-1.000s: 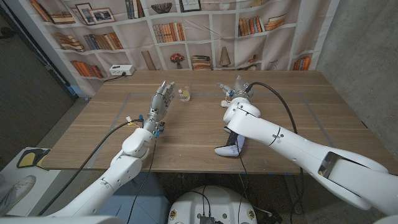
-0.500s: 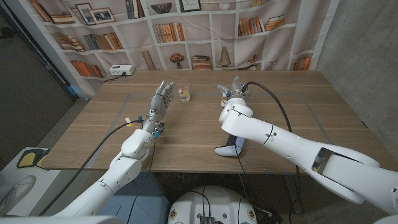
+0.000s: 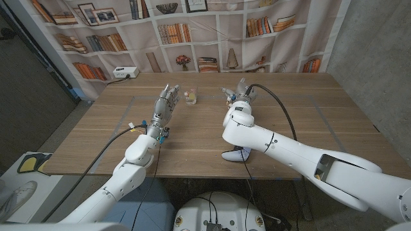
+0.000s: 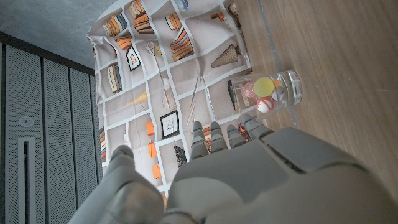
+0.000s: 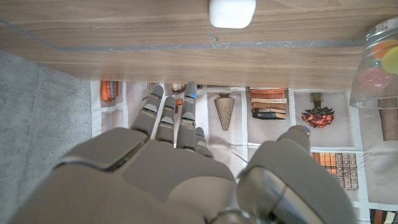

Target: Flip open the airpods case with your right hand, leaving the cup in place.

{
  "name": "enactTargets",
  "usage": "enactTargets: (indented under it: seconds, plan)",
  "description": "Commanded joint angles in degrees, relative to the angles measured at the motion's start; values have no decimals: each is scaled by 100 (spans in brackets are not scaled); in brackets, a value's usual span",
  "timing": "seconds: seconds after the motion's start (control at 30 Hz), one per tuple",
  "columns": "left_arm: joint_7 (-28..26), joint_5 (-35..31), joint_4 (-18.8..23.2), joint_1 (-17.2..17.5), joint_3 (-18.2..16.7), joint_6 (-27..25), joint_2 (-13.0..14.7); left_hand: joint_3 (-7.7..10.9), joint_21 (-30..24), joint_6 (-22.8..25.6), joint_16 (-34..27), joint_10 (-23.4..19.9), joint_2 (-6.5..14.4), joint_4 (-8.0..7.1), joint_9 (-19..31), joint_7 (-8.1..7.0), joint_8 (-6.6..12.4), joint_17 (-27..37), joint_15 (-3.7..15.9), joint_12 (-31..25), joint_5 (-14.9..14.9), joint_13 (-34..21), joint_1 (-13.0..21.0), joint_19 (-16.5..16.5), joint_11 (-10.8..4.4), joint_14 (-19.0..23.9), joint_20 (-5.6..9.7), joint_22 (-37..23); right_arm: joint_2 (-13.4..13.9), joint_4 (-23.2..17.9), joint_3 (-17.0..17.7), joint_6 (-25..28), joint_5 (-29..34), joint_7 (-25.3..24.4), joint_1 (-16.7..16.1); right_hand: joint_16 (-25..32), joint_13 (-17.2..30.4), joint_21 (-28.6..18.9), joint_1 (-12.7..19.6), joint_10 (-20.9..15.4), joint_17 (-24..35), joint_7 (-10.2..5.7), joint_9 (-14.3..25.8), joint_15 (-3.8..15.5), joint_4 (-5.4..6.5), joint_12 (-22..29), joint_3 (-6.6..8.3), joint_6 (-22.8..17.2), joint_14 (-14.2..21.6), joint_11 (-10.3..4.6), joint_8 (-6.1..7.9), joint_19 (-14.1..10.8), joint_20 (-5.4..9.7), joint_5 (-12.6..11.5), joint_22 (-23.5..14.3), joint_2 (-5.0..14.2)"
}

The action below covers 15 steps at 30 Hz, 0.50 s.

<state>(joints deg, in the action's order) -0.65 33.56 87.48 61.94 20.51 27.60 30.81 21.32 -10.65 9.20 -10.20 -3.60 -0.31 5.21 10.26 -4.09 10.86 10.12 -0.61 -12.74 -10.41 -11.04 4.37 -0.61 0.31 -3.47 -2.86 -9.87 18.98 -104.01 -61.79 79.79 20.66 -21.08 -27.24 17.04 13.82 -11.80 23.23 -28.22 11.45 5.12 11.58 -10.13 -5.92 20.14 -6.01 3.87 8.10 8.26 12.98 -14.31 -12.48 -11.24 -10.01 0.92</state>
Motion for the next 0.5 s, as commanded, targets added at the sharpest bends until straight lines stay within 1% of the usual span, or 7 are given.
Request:
enactTargets:
  seconds: [0.03, 0.13, 0.5]
  plan:
    - [-16, -8, 34, 81, -28, 61, 11, -38, -49, 39, -45, -27, -18, 0, 26, -27, 5, 17, 8, -19, -60, -19, -40, 4, 20, -1, 15, -19, -351, 392, 100, 19, 1533, 1344, -155, -2, 9, -31, -20, -50, 2, 1, 19, -29, 3, 18, -36, -44, -28, 8, 0, -111, 0, -40, -13, -33]
    - [-18, -11, 45, 96, -34, 80, 11, -40, -48, 34, -44, -23, -17, 1, 25, -28, 3, 16, 6, -16, -61, -19, -43, 6, 7, -1, 17, -19, -405, 482, 112, 19, 1654, 1476, -156, -15, 2, -28, -26, 3, 1, 1, 19, -50, 6, -20, -38, -44, -46, 9, -5, -131, -2, -45, -12, -30]
    - [-35, 1, 93, 169, -74, 119, 31, -46, -47, 23, -42, -24, -16, 2, 25, -33, -1, 15, 9, -13, -65, -19, -50, 7, 12, -4, 15, -18, -512, 684, 61, 19, 1856, 1697, -115, -23, -8, -20, -29, -32, -1, 2, 19, -28, 10, -29, -36, -49, -48, 0, -9, -151, -3, -53, -10, -18]
